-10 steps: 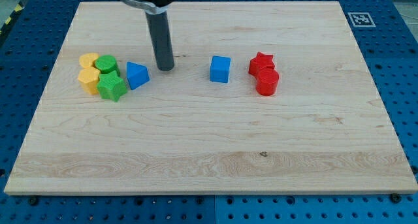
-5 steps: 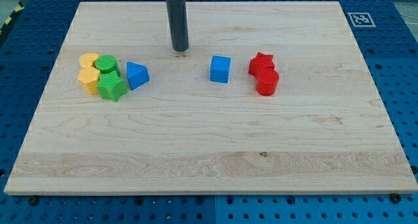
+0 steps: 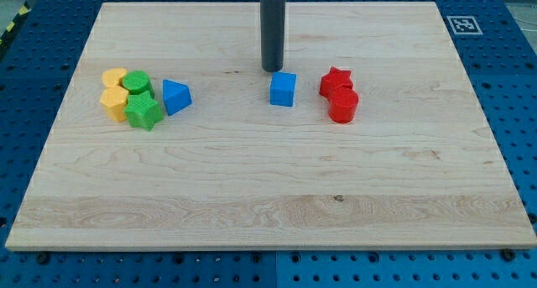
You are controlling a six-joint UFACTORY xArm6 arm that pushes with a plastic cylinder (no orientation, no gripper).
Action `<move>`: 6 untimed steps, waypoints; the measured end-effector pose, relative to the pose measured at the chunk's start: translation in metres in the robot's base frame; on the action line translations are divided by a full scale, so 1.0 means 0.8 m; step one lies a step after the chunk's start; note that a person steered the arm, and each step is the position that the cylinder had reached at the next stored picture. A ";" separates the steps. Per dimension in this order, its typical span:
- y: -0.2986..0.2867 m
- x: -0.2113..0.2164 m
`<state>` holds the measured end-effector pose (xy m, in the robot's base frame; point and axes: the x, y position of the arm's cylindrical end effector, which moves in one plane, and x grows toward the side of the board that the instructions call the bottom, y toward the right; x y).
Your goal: Separate the red blocks
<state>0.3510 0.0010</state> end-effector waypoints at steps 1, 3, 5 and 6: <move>0.000 0.000; 0.000 -0.002; 0.000 -0.005; -0.019 -0.003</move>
<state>0.3483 -0.0143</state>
